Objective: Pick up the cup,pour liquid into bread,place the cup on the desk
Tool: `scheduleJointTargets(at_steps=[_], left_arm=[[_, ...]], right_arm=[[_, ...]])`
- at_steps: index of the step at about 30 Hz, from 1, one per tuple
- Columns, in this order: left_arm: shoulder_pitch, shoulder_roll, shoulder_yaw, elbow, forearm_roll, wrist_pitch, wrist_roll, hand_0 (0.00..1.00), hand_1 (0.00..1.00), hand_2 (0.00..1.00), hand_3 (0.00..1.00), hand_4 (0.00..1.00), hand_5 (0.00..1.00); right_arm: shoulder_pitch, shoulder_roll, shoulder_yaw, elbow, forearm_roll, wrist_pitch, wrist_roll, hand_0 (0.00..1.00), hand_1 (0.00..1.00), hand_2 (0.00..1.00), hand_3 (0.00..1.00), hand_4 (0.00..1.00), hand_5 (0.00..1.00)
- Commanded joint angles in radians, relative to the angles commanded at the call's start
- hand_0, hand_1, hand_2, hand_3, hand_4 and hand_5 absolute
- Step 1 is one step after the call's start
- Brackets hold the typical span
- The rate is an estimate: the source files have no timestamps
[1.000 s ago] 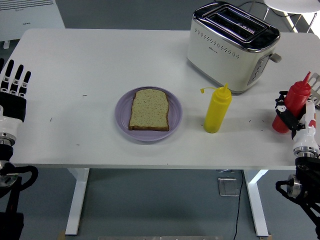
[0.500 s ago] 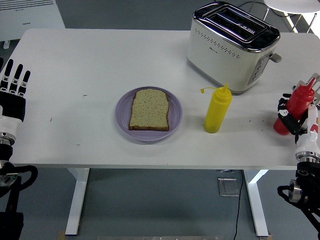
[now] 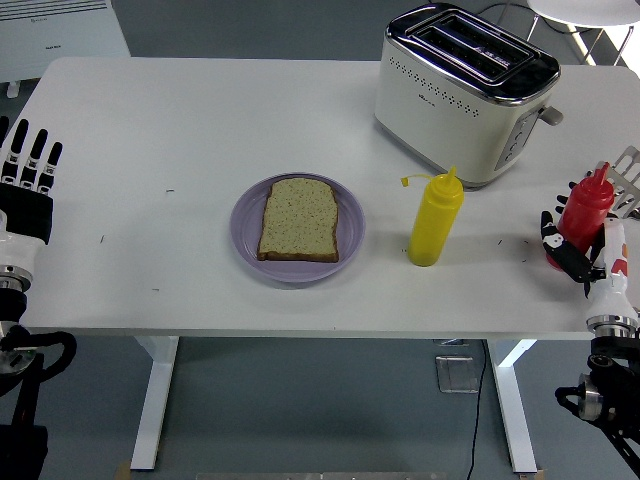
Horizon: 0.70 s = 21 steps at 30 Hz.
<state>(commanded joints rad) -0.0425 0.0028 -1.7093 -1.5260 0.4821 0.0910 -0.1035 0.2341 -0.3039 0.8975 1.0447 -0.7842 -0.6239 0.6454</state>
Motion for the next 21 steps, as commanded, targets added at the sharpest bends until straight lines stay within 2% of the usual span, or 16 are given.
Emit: scheduleJointTargets(at_steps=[12, 13, 21], left_arm=[[0.001, 0.001, -0.001, -0.001, 0.001, 0.000, -0.001, 0.804, 0.777, 0.802, 0.726, 0.478, 0.998], [0.001, 0.001, -0.001, -0.001, 0.001, 0.000, -0.001, 0.804, 0.777, 0.802, 0.726, 0.478, 0.998], [-0.002, 0.001, -0.003, -0.002, 0.004, 0.001, -0.001, 0.804, 0.776, 0.802, 0.726, 0.478, 0.998]], right_arm=[[-0.019, 0.002, 0.032, -0.002, -0.012, 0.011, 0.000, 0.877, 0.740, 0.828, 0.855, 0.753, 0.235], [-0.019, 0.001, 0.033, -0.002, -0.013, 0.011, 0.000, 0.885, 0.754, 0.866, 0.860, 0.763, 0.248], [-0.024, 0.001, 0.049, -0.006, -0.030, 0.024, 0.000, 0.891, 0.772, 0.881, 0.867, 0.765, 0.252]])
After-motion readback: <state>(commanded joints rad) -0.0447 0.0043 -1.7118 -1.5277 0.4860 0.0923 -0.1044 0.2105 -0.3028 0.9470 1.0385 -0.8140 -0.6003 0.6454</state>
